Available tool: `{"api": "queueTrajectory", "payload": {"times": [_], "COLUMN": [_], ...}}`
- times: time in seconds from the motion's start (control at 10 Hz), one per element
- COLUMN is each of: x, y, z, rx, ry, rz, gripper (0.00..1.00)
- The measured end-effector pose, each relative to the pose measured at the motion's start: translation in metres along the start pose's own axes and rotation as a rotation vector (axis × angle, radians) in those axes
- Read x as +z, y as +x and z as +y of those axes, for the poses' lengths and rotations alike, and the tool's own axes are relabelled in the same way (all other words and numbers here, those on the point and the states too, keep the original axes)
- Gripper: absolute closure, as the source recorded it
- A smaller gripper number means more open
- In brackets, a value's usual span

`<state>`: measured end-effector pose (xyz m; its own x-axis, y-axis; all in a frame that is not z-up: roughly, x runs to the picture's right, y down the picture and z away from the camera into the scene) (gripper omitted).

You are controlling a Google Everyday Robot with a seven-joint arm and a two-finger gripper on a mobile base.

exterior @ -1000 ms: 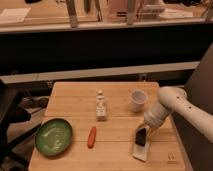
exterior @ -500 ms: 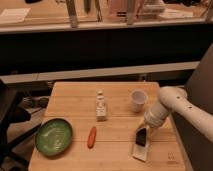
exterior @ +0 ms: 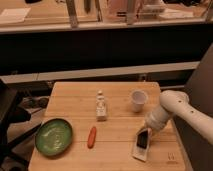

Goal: Place the eraser on the white sponge

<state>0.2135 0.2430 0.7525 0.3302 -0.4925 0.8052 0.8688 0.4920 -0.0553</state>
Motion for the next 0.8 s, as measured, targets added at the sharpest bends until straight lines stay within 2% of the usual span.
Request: {"api": "queueTrajectory", "payload": {"times": [0.1, 0.2, 0.7, 0.8], "x": [0.0006, 0.0009, 0.0013, -0.0038], "y": [-0.0003, -0.0003, -0.0005, -0.0008], "z": [0.0016, 0.0029, 0.0076, 0.0067], "rx": [-0.008, -0.012, -0.024, -0.015], "ry": [-0.001, -0.003, -0.004, -0.002], "rz": [0.006, 0.01, 0.04, 0.048], "gripper": [0.22, 0.2, 0.2, 0.24]}}
